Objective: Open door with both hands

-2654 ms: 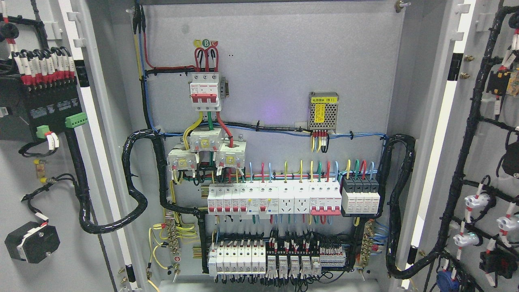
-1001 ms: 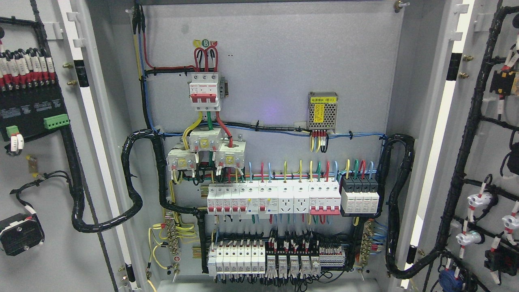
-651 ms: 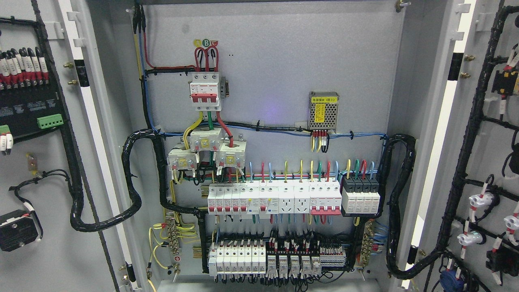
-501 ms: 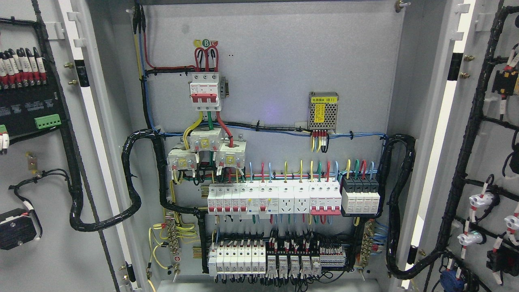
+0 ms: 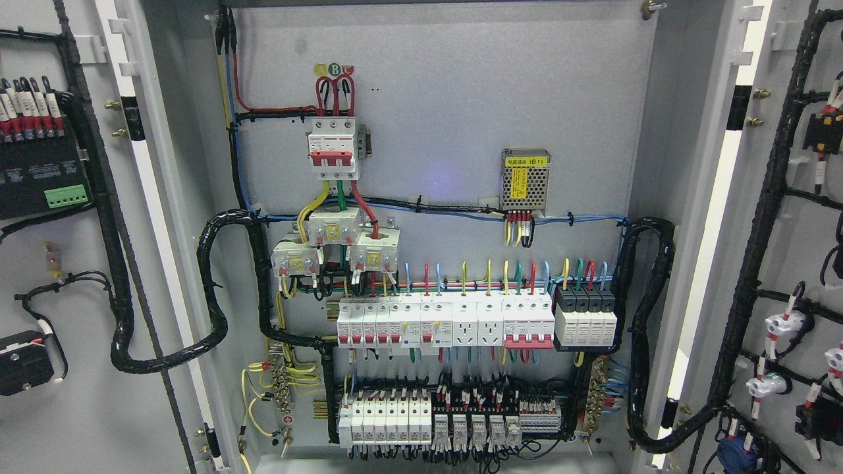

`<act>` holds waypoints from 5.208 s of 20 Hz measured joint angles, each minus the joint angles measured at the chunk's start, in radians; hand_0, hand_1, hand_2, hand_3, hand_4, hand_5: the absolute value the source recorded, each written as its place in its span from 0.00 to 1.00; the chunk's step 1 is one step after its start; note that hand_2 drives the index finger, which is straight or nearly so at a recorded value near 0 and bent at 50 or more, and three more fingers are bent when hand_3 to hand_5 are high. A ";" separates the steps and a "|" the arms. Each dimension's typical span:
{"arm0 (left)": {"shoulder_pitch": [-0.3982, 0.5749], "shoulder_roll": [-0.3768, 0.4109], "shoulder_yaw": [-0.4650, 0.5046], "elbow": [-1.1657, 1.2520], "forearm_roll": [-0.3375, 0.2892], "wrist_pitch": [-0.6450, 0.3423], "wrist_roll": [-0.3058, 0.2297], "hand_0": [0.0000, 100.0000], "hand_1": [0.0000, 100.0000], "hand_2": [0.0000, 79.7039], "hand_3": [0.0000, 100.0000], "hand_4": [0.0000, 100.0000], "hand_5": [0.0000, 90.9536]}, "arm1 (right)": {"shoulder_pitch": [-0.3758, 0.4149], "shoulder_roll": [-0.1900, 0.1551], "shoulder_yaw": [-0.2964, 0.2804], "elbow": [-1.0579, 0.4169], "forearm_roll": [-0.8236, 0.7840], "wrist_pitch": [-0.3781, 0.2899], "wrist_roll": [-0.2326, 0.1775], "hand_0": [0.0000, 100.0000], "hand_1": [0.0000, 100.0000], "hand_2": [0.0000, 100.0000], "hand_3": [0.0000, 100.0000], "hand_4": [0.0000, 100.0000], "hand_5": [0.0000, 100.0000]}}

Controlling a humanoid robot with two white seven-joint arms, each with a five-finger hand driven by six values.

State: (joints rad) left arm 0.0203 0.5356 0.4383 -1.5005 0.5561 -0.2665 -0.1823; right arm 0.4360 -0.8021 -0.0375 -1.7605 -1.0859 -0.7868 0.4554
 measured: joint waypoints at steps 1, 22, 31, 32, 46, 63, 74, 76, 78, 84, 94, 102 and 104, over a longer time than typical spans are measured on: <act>-0.003 0.002 -0.002 0.008 0.000 0.004 0.000 0.00 0.00 0.00 0.00 0.04 0.00 | 0.000 -0.001 0.000 0.001 -0.005 0.000 0.006 0.00 0.00 0.00 0.00 0.00 0.00; -0.054 0.026 -0.021 0.087 -0.001 0.021 -0.001 0.00 0.00 0.00 0.00 0.04 0.00 | -0.007 -0.018 -0.007 0.054 -0.114 0.001 0.133 0.00 0.00 0.00 0.00 0.00 0.00; -0.027 0.028 -0.032 0.068 0.002 0.009 -0.003 0.00 0.00 0.00 0.00 0.04 0.00 | -0.014 -0.029 -0.019 0.066 -0.125 0.006 0.182 0.00 0.00 0.00 0.00 0.00 0.00; -0.026 0.027 -0.034 0.063 0.002 0.008 -0.003 0.00 0.00 0.00 0.00 0.04 0.00 | -0.016 -0.030 -0.020 0.067 -0.125 0.010 0.185 0.00 0.00 0.00 0.00 0.00 0.00; 0.048 0.015 -0.055 -0.054 0.005 -0.042 0.000 0.00 0.00 0.00 0.00 0.04 0.00 | -0.050 -0.033 -0.028 0.102 -0.128 0.025 0.195 0.00 0.00 0.00 0.00 0.00 0.00; 0.179 -0.008 -0.106 -0.167 0.006 -0.123 0.006 0.00 0.00 0.00 0.00 0.04 0.00 | -0.052 -0.035 -0.022 0.077 -0.127 0.025 0.195 0.00 0.00 0.00 0.00 0.00 0.00; 0.219 -0.018 -0.145 -0.204 0.003 -0.128 0.008 0.00 0.00 0.00 0.00 0.04 0.00 | -0.049 -0.035 0.024 0.035 -0.120 0.025 0.213 0.00 0.00 0.00 0.00 0.00 0.00; 0.223 -0.019 -0.157 -0.208 0.002 -0.128 0.008 0.00 0.00 0.00 0.00 0.04 0.00 | -0.050 -0.035 0.035 0.028 -0.118 0.024 0.214 0.00 0.00 0.00 0.00 0.00 0.00; 0.228 -0.019 -0.171 -0.211 0.001 -0.129 0.008 0.00 0.00 0.00 0.00 0.04 0.00 | -0.051 -0.035 0.046 0.020 -0.116 0.024 0.215 0.00 0.00 0.00 0.00 0.00 0.00; 0.240 -0.021 -0.221 -0.217 -0.002 -0.130 0.009 0.00 0.00 0.00 0.00 0.04 0.00 | -0.054 -0.034 0.088 0.004 -0.084 0.023 0.215 0.00 0.00 0.00 0.00 0.00 0.00; 0.335 -0.031 -0.323 -0.221 -0.056 -0.130 0.010 0.00 0.00 0.00 0.00 0.04 0.00 | -0.056 0.001 0.175 -0.006 -0.004 0.041 0.149 0.00 0.00 0.00 0.00 0.00 0.00; 0.443 -0.060 -0.391 -0.219 -0.143 -0.120 0.010 0.00 0.00 0.00 0.00 0.04 0.00 | -0.054 0.093 0.251 0.012 0.093 0.043 0.035 0.00 0.00 0.00 0.00 0.00 0.00; 0.469 -0.065 -0.406 -0.218 -0.163 -0.117 0.010 0.00 0.00 0.00 0.00 0.04 0.00 | -0.051 0.118 0.270 0.024 0.122 0.046 -0.010 0.00 0.00 0.00 0.00 0.00 0.00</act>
State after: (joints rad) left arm 0.4891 0.4702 0.0320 -1.7183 0.3933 -0.3838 -0.1725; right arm 0.3845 -0.6844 0.2326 -1.7365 -0.9638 -0.7404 0.4452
